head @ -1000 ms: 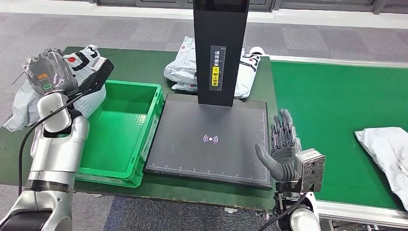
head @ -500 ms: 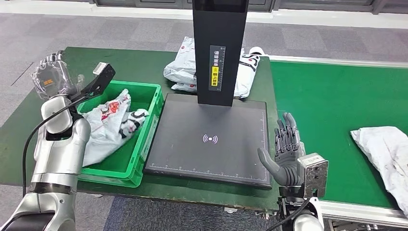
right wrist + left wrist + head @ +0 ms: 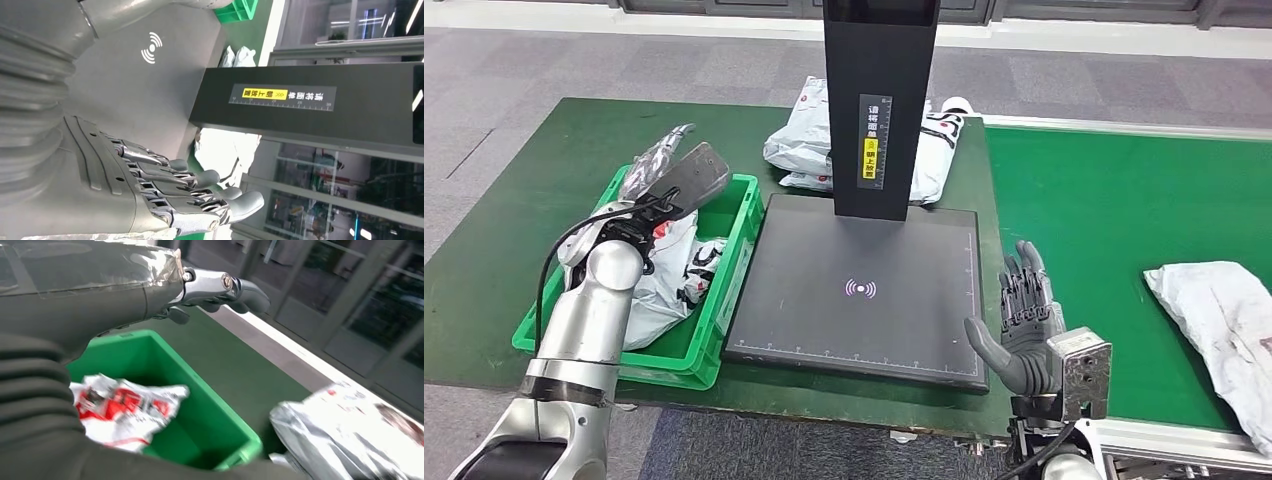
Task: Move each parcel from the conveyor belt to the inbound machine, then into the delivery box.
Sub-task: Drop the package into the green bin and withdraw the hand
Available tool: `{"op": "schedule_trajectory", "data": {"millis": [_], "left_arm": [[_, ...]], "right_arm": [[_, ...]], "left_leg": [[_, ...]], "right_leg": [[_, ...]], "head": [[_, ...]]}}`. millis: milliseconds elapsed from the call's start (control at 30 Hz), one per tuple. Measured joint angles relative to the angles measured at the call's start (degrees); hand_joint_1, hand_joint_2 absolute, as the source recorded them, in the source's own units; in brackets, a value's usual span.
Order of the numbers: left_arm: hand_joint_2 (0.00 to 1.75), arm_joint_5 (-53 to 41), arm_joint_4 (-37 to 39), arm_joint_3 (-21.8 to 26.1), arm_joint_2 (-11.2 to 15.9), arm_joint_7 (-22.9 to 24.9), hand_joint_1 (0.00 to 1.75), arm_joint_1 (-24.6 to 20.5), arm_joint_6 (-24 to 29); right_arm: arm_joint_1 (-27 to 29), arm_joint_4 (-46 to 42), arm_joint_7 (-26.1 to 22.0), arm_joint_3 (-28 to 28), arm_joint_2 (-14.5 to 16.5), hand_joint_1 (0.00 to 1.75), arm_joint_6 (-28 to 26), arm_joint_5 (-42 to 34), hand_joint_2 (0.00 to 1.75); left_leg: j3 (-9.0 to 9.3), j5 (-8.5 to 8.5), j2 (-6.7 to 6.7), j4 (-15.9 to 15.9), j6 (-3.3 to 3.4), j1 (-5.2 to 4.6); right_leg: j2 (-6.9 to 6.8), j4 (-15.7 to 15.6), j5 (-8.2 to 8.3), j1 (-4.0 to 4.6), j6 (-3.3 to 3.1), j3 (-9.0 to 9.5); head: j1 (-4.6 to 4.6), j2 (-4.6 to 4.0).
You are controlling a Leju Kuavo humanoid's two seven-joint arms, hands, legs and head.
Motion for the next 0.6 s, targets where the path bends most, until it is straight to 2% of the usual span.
{"op": "schedule_trajectory", "data": {"millis": [400,500,600], "left_arm": [[0.0,0.83,-0.01,-1.16,-0.19,-0.02,0.0,-0.22,-0.14],[0.0,5.09,-0.03,-1.19,-0.25,-1.47,0.0,-0.2,-2.79],[1.31,18.39,-0.58,-1.19,-0.28,-6.17,0.0,0.19,-9.79]], "right_arm": [[0.0,0.0,-0.02,-0.07,-0.06,0.0,0.02,0.0,1.75],[-0.04,0.01,0.03,-0.07,-0.07,0.0,0.31,-0.01,1.75],[-0.62,0.29,0.52,-0.07,-0.22,0.0,1.16,0.04,1.75]], "left_leg": [[0.0,0.0,0.02,0.0,-0.01,0.01],[0.0,0.0,0.02,0.0,-0.01,0.01],[-0.03,0.0,-0.01,0.0,-0.01,0.01]], "right_leg": [[0.02,0.01,0.0,0.02,0.0,0.0],[0.02,0.01,0.0,0.01,0.0,0.0],[-0.01,0.01,0.0,0.0,0.0,0.02]], "head": [[0.0,0.0],[0.0,0.01],[0.0,0.01]]}}
